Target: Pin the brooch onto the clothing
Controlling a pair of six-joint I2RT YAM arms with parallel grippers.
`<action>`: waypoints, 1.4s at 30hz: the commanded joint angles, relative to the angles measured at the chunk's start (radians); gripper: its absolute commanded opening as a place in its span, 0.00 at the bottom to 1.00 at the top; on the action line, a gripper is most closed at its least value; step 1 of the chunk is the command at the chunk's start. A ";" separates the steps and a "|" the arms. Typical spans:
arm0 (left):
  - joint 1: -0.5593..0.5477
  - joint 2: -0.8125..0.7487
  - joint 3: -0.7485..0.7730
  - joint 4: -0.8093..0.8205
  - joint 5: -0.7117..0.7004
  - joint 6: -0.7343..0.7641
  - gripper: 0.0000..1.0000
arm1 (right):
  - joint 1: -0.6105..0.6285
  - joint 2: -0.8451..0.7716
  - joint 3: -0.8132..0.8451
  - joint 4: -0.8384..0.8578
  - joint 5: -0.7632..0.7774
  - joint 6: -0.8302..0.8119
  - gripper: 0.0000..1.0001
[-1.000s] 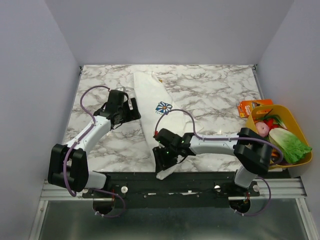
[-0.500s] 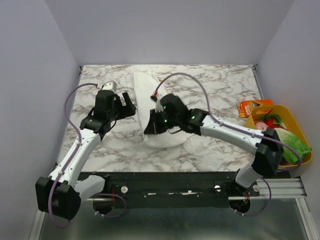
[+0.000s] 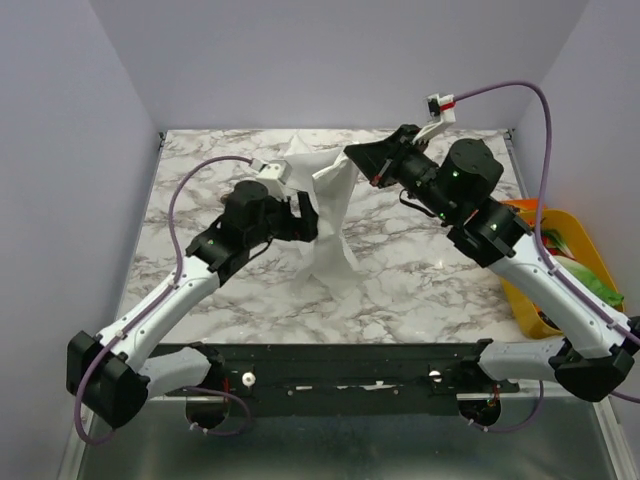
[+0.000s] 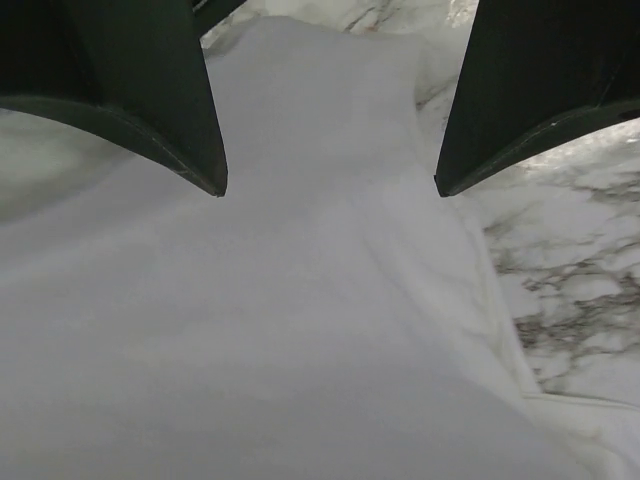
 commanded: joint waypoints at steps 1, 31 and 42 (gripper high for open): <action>-0.125 0.084 -0.012 0.100 -0.027 0.044 0.95 | -0.032 0.025 -0.053 0.008 0.069 0.031 0.00; 0.018 0.248 -0.394 0.101 0.250 -0.289 0.72 | -0.297 -0.153 -0.502 0.000 -0.013 0.094 0.00; -0.056 0.407 -0.374 0.179 0.265 -0.336 0.59 | -0.337 -0.181 -0.527 0.000 -0.022 0.085 0.00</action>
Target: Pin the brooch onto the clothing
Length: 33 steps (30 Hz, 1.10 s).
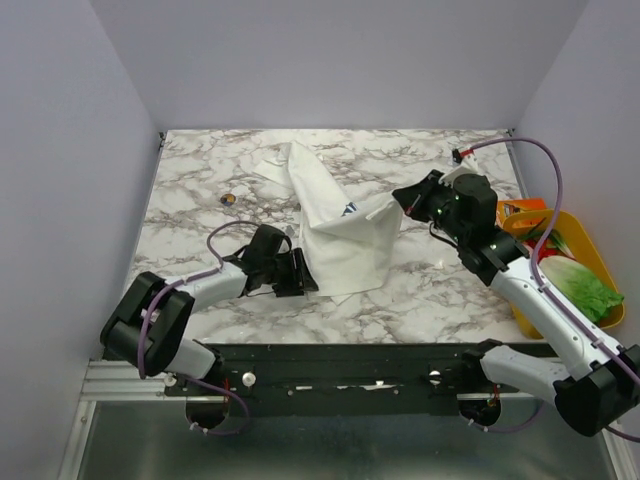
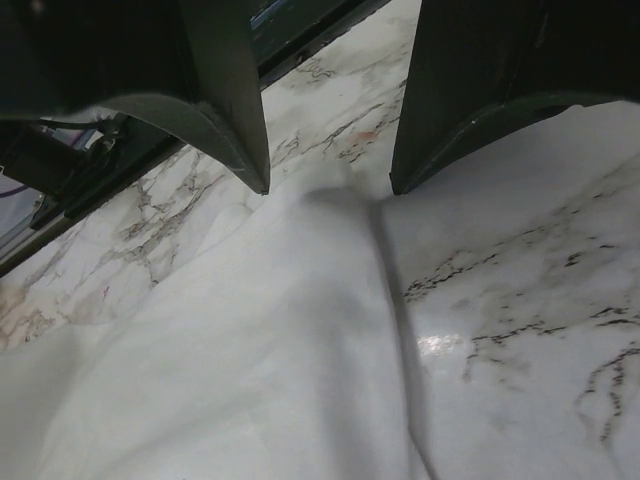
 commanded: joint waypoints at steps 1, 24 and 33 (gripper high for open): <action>-0.040 0.104 0.024 0.009 0.012 -0.024 0.57 | -0.016 -0.030 -0.018 0.012 -0.013 0.001 0.00; 0.160 -0.301 0.335 -0.538 -0.269 0.281 0.00 | -0.117 -0.087 -0.383 -0.025 -0.254 -0.057 0.20; 0.163 -0.338 0.271 -0.560 -0.261 0.287 0.00 | -0.117 0.046 -0.497 0.064 -0.430 -0.041 0.76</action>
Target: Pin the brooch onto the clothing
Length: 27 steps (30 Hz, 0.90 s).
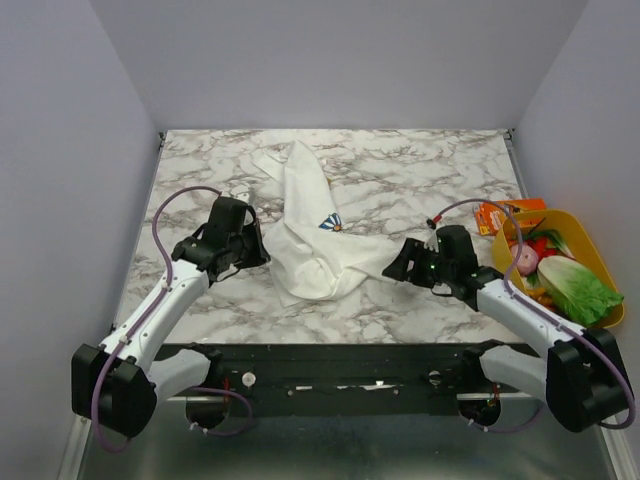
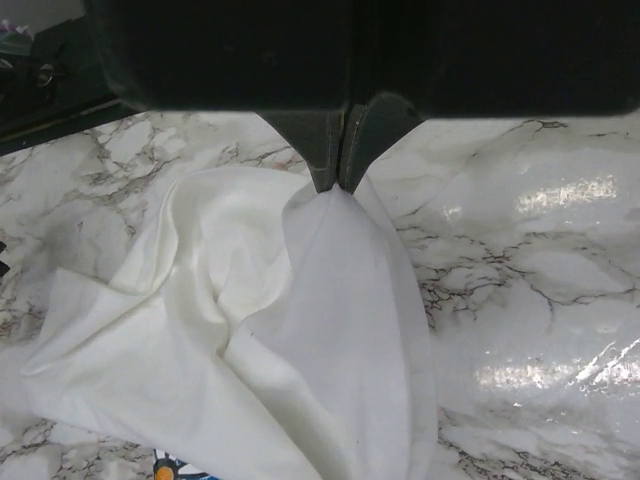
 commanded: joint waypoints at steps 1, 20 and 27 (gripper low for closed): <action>0.007 -0.023 -0.026 -0.033 -0.007 0.028 0.00 | -0.005 0.077 -0.038 0.056 -0.111 -0.002 0.78; 0.010 -0.028 -0.003 -0.016 0.002 0.034 0.00 | -0.003 0.392 0.058 0.087 0.110 0.050 0.65; 0.010 -0.049 0.040 -0.032 -0.013 0.046 0.00 | -0.003 0.410 0.077 0.102 0.139 0.054 0.00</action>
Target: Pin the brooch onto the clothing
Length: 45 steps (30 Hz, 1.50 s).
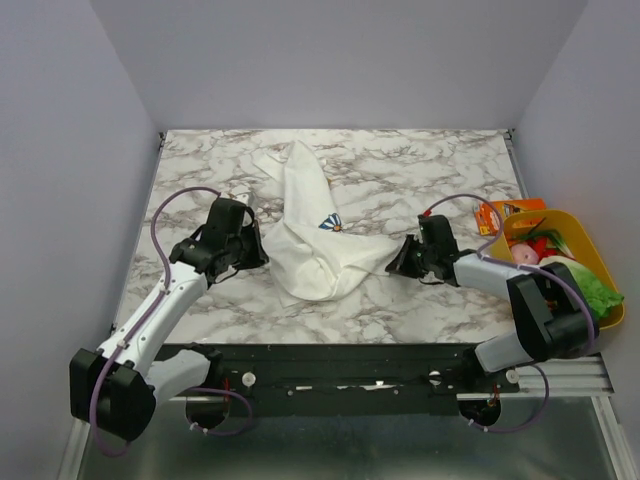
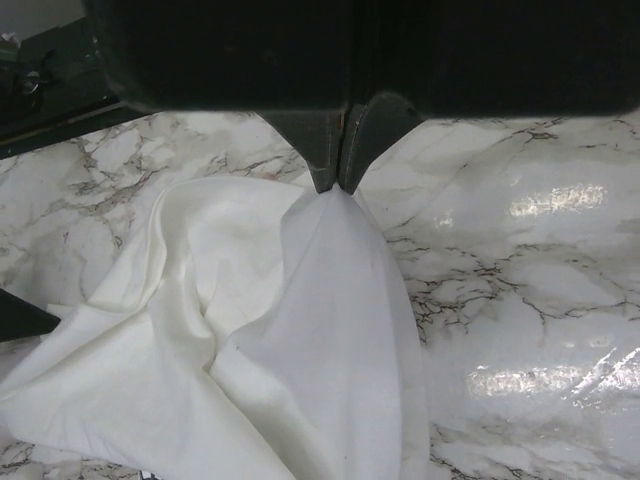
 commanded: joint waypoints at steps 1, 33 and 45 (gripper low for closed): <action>0.006 -0.043 0.066 -0.005 -0.017 0.027 0.00 | -0.003 -0.019 -0.005 -0.051 0.086 -0.018 0.00; 0.009 -0.010 1.106 0.094 0.141 0.087 0.00 | -0.003 -0.924 0.721 -0.138 -0.014 -0.319 0.01; 0.044 0.181 1.074 0.054 0.014 0.107 0.00 | -0.003 -0.682 0.646 -0.137 0.145 -0.295 0.01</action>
